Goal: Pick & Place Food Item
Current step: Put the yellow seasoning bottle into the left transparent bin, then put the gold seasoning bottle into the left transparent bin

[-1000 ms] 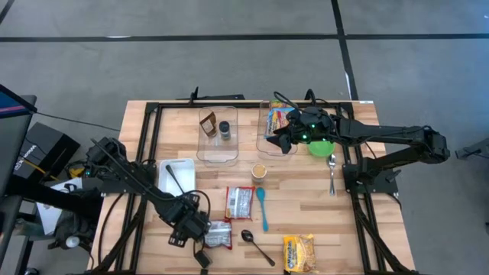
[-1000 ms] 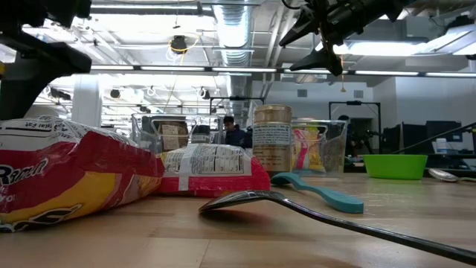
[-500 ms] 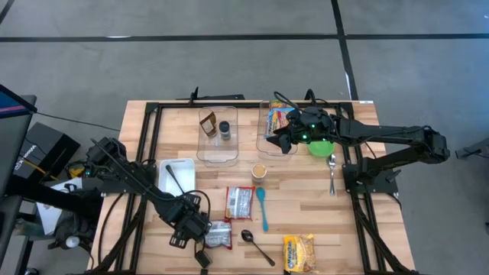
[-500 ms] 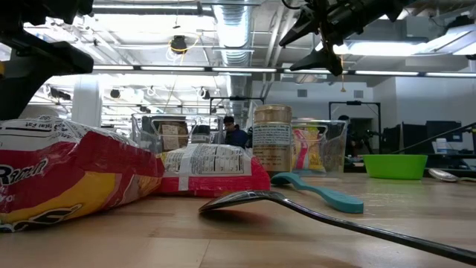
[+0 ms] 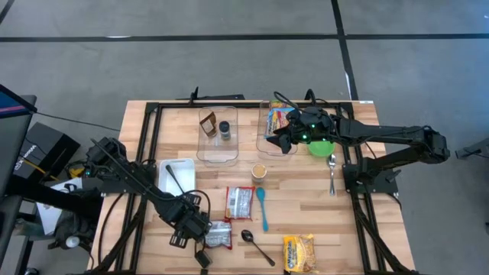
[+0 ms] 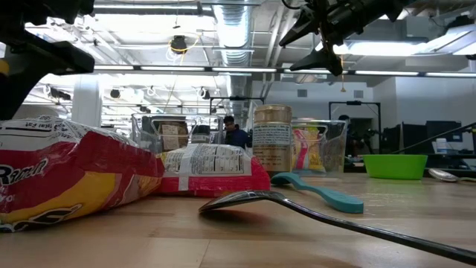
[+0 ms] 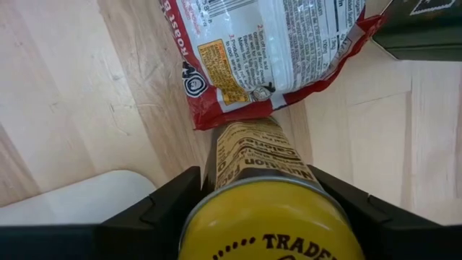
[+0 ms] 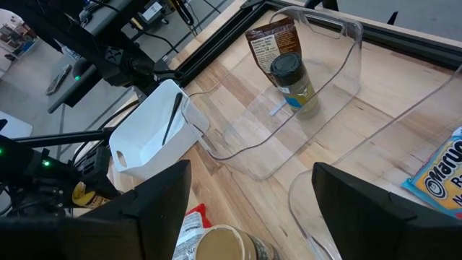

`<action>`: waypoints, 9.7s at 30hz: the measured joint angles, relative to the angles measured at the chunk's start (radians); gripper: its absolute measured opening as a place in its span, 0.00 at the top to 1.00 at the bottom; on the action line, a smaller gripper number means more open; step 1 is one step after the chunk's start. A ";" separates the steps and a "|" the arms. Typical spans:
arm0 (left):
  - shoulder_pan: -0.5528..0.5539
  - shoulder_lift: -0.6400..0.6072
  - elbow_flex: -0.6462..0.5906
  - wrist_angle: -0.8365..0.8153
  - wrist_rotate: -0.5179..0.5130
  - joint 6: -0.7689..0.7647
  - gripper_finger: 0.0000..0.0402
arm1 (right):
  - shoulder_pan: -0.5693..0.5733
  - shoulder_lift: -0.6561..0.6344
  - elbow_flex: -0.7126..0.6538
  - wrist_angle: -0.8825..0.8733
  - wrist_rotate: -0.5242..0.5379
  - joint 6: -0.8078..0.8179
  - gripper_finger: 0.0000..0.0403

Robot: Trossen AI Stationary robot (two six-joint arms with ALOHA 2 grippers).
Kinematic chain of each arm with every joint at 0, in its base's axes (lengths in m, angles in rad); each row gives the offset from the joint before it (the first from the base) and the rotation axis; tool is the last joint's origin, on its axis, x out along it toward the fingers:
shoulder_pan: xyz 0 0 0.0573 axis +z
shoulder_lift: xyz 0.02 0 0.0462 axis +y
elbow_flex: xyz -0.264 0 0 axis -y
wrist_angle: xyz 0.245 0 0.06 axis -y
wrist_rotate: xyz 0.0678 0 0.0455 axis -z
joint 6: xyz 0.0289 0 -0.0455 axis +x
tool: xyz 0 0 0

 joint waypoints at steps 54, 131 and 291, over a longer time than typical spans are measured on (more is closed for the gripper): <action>0.000 0.000 0.000 0.094 0.001 0.008 0.48 | 0.000 0.000 0.000 0.000 0.004 0.001 0.30; 0.092 -0.244 0.000 0.195 -0.014 -0.123 0.47 | -0.001 0.000 0.000 0.001 0.005 0.003 0.30; 0.969 -0.583 -0.130 0.425 -0.130 0.061 0.25 | -0.003 0.000 0.000 0.000 0.004 -0.016 0.30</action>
